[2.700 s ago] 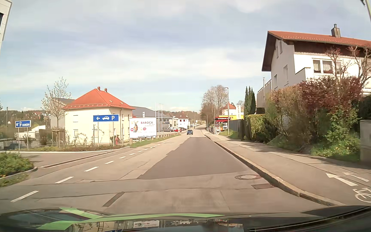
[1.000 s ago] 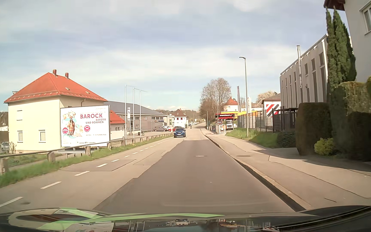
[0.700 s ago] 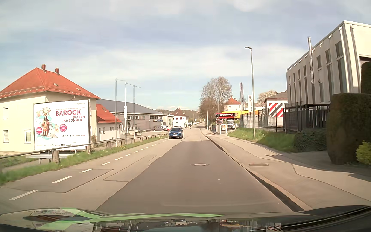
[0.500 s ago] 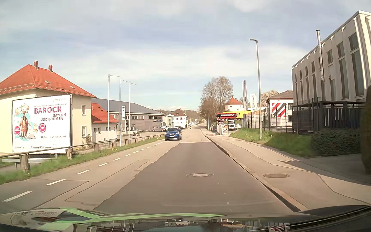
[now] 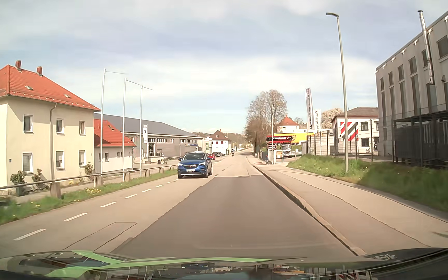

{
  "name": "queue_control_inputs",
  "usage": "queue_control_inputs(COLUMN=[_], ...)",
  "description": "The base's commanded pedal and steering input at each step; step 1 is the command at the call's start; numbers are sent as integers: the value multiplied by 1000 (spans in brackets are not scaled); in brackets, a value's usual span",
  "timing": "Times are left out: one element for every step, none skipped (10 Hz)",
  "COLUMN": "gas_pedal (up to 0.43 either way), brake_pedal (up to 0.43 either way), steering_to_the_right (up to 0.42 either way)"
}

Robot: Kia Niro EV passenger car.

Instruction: Follow the waypoints while adhering to traffic rules and regulations

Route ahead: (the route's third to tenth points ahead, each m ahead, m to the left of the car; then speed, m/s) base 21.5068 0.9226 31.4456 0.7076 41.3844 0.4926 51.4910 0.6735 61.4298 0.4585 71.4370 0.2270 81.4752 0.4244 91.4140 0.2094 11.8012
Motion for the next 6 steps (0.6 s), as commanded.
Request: queue_control_inputs(gas_pedal=[110,110,110,98,47,47], brake_pedal=[0,0,0,0,0,0], steering_to_the_right=[-8,-8,-8,-7,-5,-3])
